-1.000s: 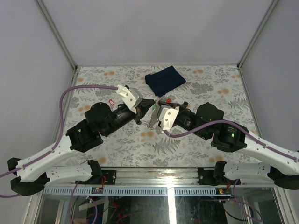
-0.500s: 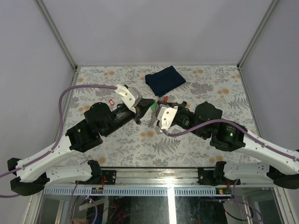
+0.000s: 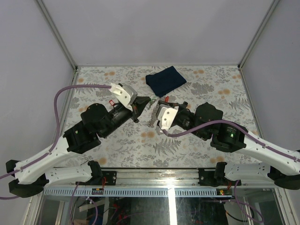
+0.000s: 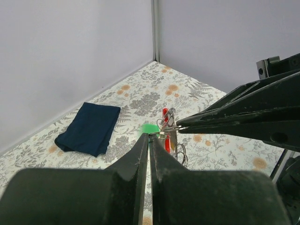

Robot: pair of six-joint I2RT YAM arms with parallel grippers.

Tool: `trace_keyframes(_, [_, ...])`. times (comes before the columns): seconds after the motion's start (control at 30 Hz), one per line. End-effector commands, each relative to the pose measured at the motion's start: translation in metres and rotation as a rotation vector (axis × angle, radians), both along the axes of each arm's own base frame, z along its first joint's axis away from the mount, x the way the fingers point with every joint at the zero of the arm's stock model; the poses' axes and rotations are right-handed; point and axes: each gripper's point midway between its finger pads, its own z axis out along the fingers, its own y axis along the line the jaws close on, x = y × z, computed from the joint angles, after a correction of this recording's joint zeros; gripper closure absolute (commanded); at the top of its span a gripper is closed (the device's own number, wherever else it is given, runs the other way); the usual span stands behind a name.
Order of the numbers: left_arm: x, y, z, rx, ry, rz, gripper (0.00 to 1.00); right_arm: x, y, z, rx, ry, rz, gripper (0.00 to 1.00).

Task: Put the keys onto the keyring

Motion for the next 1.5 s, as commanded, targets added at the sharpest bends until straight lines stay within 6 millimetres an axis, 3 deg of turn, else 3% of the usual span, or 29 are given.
trace_keyframes(0.0, [-0.001, 0.012, 0.022, -0.088, -0.025, 0.037, 1.00, 0.004, -0.013, 0.035, 0.130, -0.040, -0.066, 1.00])
trace_keyframes(0.13, [-0.001, 0.014, 0.014, -0.076, -0.012, 0.040, 1.00, 0.007, -0.022, 0.036, 0.151, -0.045, -0.105, 1.00])
trace_keyframes(0.27, [-0.002, 0.017, -0.014, -0.024, 0.056, 0.053, 1.00, 0.015, -0.040, 0.034, 0.149, -0.045, -0.194, 1.00])
trace_keyframes(0.33, [-0.003, 0.020, -0.040, 0.033, 0.118, 0.066, 1.00, 0.019, -0.050, 0.032, 0.138, -0.040, -0.246, 1.00])
trace_keyframes(0.53, [-0.019, 0.025, -0.145, 0.270, 0.391, 0.073, 1.00, 0.021, -0.074, 0.023, 0.139, 0.034, -0.342, 0.99])
trace_keyframes(0.77, [-0.052, 0.006, -0.257, 0.459, 0.706, -0.029, 1.00, 0.020, -0.090, 0.020, 0.185, 0.062, -0.389, 0.99])
trace_keyframes(0.9, [-0.066, -0.009, -0.303, 0.535, 0.830, -0.096, 1.00, 0.019, -0.096, 0.016, 0.197, 0.088, -0.405, 0.99])
trace_keyframes(1.1, [-0.052, -0.010, -0.336, 0.512, 0.919, -0.094, 1.00, 0.017, -0.104, 0.005, 0.206, 0.134, -0.431, 0.99])
trace_keyframes(1.47, [-0.014, 0.000, -0.356, 0.498, 0.924, -0.041, 1.00, 0.015, -0.107, -0.016, 0.199, 0.182, -0.451, 0.99])
